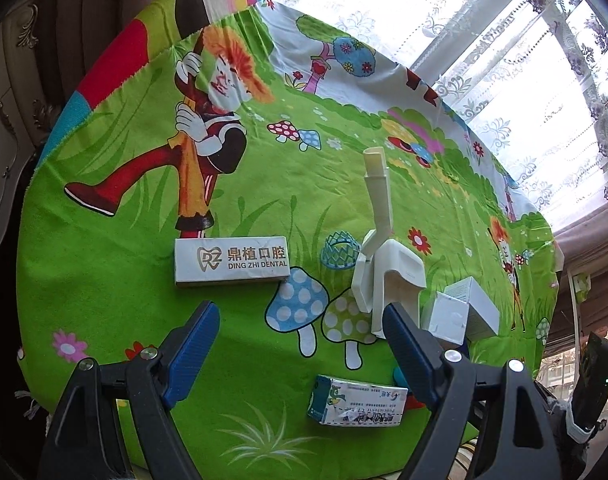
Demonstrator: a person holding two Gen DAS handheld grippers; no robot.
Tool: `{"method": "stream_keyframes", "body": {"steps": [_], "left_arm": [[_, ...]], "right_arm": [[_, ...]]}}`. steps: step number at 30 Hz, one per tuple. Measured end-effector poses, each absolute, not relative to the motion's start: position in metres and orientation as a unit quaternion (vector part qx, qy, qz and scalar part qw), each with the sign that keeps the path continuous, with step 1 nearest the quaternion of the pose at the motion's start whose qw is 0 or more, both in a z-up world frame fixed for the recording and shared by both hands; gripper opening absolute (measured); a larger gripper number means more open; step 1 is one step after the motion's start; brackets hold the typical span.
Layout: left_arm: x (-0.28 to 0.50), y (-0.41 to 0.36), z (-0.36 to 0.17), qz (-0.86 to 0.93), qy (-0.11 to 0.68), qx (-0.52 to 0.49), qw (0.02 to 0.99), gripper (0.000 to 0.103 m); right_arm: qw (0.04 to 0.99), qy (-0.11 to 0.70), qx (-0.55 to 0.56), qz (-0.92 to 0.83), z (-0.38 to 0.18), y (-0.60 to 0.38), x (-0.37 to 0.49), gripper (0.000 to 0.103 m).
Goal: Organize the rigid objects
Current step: 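Move both open tools back over the bed toward the remaining objects, then grasp the white DING ZHI DENTAL box with left tool while right tool grasps the red toy car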
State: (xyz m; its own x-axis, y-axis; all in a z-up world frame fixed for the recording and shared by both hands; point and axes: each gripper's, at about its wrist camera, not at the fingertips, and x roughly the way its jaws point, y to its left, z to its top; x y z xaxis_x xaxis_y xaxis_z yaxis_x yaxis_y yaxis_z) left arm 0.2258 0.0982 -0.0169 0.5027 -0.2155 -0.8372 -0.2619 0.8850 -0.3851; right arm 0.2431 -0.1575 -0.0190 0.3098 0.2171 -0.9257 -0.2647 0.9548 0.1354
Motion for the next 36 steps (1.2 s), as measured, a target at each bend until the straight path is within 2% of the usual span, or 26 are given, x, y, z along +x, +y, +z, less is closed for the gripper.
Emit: {"method": "stream_keyframes", "body": {"steps": [18,36], "left_arm": [[0.229,0.109,-0.028,0.024,0.5,-0.25,0.829,0.085],[0.232,0.122,-0.042,0.043,0.512,-0.258,0.819,0.085]], "right_arm": [[0.797,0.587,-0.02,0.143,-0.038,-0.172,0.237,0.101],[0.773,0.614,-0.066,0.145,-0.053,-0.169,0.216,0.101]]}}
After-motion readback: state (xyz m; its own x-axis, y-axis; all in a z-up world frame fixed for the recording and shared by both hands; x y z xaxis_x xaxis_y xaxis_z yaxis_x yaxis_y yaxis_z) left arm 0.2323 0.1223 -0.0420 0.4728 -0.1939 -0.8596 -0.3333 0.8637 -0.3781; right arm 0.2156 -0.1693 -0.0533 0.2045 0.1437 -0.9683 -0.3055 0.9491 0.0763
